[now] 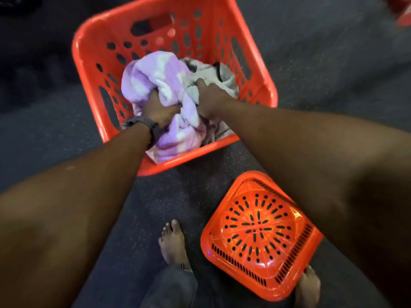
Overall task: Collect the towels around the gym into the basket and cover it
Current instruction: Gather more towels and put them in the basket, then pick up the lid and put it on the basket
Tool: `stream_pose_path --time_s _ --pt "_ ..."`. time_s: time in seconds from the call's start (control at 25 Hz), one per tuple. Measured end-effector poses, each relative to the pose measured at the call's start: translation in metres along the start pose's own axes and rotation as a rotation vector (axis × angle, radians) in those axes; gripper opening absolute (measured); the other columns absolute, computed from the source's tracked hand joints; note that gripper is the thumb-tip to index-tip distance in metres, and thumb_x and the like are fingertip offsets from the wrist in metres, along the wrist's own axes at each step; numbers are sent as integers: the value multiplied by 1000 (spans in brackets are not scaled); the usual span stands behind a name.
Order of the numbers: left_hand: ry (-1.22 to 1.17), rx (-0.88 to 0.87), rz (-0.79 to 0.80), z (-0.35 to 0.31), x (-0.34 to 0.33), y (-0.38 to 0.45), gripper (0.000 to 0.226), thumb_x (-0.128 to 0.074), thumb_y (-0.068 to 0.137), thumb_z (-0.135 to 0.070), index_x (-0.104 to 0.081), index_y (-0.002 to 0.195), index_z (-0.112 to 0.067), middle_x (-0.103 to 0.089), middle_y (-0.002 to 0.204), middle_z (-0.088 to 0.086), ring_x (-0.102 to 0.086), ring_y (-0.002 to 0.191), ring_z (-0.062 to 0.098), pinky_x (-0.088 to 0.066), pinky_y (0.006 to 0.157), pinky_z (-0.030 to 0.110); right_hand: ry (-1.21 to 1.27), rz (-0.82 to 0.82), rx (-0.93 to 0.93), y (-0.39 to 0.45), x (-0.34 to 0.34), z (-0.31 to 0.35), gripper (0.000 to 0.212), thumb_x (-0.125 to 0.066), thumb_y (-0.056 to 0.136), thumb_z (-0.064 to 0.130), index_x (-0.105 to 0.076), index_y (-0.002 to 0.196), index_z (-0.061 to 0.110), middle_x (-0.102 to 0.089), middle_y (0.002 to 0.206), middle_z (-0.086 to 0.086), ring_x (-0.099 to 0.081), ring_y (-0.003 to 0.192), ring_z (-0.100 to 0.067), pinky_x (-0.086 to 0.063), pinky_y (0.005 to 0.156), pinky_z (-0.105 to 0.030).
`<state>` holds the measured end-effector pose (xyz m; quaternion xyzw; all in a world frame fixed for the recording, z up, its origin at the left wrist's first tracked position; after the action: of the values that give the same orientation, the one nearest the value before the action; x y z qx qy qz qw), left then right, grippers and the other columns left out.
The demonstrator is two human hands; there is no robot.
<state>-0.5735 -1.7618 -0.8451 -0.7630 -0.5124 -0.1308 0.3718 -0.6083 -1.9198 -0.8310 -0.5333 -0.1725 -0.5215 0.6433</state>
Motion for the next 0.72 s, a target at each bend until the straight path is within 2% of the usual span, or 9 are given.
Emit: stream_pose_path --time_s 0.08,0.16,0.24,0.32,0.4,0.48,0.56,0.64,0.72 --pt "-83 100 -144 -26 25 -16 70 -77 64 -42 -57 123 -11 -67 117 8 -64 101 22 -48 83 30 87 -60 -15 -15 31 2 65 -64 89 27 -35 145 10 -50 141 -24 -48 134 -38 -41 103 -38" --pt "15 122 -353 -66 43 -38 81 -74 62 -49 -52 131 -14 -57 132 12 -56 120 29 -45 100 35 194 -152 -12 -35 65 1 61 -68 87 34 -45 138 11 -57 137 -20 -53 130 -35 -42 102 -37" --pt "-16 47 -476 -112 47 -57 74 -70 67 -47 -52 130 -11 -52 135 12 -49 128 30 -37 109 36 276 -246 -1 -57 96 -5 48 -69 87 34 -57 127 10 -67 125 -16 -61 118 -32 -47 96 -36" --pt "-136 -59 -487 -154 41 -75 56 -66 70 -41 -59 117 -10 -60 122 9 -57 115 25 -41 103 34 359 -352 6 -86 115 -17 33 -67 87 31 -66 114 10 -73 112 -13 -66 108 -30 -49 91 -35" --pt "-262 -120 -381 -180 20 -94 29 -65 74 -35 -64 94 -15 -70 98 9 -66 94 26 -51 92 36 448 -447 -17 -116 119 -38 22 -65 88 26 -70 103 11 -76 102 -12 -69 101 -29 -50 88 -35" --pt "-299 -131 -242 -191 -17 -117 7 -63 79 -26 -61 78 -20 -73 85 17 -69 82 34 -56 83 45 510 -488 -92 -145 107 -72 17 -64 87 23 -72 98 12 -77 96 -11 -70 96 -29 -52 86 -36" --pt "-298 -151 -78 -187 -66 -137 13 -61 83 -19 -58 71 -22 -70 74 16 -65 69 32 -59 76 46 571 -493 -195 -168 83 -116 13 -65 88 21 -71 96 14 -76 93 -9 -70 93 -28 -53 85 -34" --pt "-278 -150 85 -171 -117 -155 23 -62 89 -13 -56 68 -22 -63 63 7 -58 57 23 -54 64 39 608 -492 -311 -188 47 -162 11 -66 89 20 -72 96 14 -77 91 -9 -71 92 -26 -48 84 -29" --pt "-244 -74 214 -138 -169 -162 27 -59 94 -9 -55 69 -19 -60 61 6 -55 53 18 -48 59 31 645 -474 -454 -207 1 -208 12 -66 90 20 -73 97 14 -77 93 -9 -71 95 -25 -46 84 -27"
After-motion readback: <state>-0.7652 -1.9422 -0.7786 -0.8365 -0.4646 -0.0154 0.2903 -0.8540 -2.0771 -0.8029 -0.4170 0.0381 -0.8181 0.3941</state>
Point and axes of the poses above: each hand's wrist, its own y-axis towards the middle knuckle, its own x-axis out of the back of the hand, z = x × y, the point moved 2 cm from there along y, towards the middle knuckle
